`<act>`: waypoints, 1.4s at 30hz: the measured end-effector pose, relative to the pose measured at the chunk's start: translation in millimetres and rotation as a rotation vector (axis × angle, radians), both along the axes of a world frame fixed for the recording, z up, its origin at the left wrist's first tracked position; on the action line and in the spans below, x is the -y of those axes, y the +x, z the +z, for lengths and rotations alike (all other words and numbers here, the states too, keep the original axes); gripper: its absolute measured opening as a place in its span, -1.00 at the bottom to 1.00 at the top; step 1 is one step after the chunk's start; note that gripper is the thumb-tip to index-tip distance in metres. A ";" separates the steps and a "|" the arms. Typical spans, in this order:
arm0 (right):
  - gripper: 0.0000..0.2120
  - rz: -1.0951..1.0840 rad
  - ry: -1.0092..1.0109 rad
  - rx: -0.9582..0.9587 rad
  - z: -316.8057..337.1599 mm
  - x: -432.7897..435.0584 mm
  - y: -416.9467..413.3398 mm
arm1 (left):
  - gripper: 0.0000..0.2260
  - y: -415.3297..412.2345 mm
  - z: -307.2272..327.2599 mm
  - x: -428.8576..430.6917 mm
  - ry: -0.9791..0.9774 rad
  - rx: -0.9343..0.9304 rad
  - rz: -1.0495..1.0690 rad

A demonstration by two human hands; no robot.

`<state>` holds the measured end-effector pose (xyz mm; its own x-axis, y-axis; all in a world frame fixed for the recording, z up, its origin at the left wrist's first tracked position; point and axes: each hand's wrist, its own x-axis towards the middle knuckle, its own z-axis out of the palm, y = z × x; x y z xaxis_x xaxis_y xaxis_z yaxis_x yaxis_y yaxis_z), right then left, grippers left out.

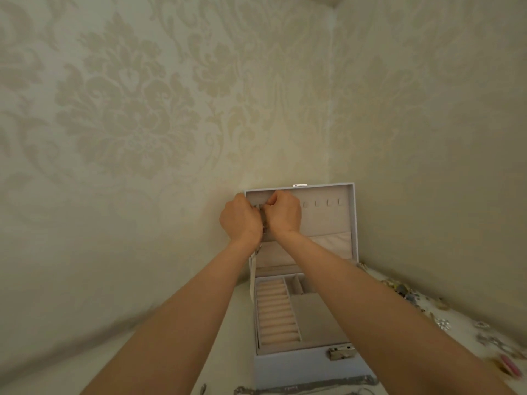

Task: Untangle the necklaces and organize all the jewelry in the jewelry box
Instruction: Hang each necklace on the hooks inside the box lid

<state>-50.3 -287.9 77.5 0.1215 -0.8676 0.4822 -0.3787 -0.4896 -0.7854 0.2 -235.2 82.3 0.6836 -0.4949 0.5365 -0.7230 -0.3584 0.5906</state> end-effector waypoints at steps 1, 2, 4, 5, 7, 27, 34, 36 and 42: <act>-0.94 0.007 0.013 -0.001 -2.0 0.3 -0.7 | -0.85 -0.2 -2.4 -0.1 0.009 0.002 0.000; -0.94 0.015 0.025 -0.007 -4.0 0.6 -1.3 | -0.86 -0.6 -4.6 -0.3 0.015 0.003 -0.001; -0.90 0.028 0.058 -0.016 -8.2 0.1 -1.6 | -0.87 -0.7 -7.8 -1.2 0.030 0.004 0.001; -0.88 0.034 0.078 -0.003 -9.8 -0.1 -1.1 | -0.87 -0.2 -8.9 -1.4 0.032 -0.002 0.003; -0.87 0.044 0.109 0.047 -11.7 0.0 -0.3 | -0.87 0.5 -10.3 -2.1 0.019 -0.019 -0.004; -0.86 0.588 0.657 0.441 -52.9 -21.3 -44.3 | -0.83 -1.9 -56.5 -24.6 -0.112 -0.443 -0.253; -0.77 0.520 0.600 0.429 -68.3 -16.8 -49.9 | -0.88 3.0 -65.9 -25.0 -0.180 -0.594 -0.288; -0.75 0.481 0.620 0.428 -69.8 -14.8 -48.3 | -0.92 5.3 -68.2 -26.3 -0.182 -0.577 -0.284; -0.90 0.430 0.674 0.477 -64.1 -18.3 -44.6 | -0.83 12.0 -70.8 -29.7 -0.170 -0.579 -0.277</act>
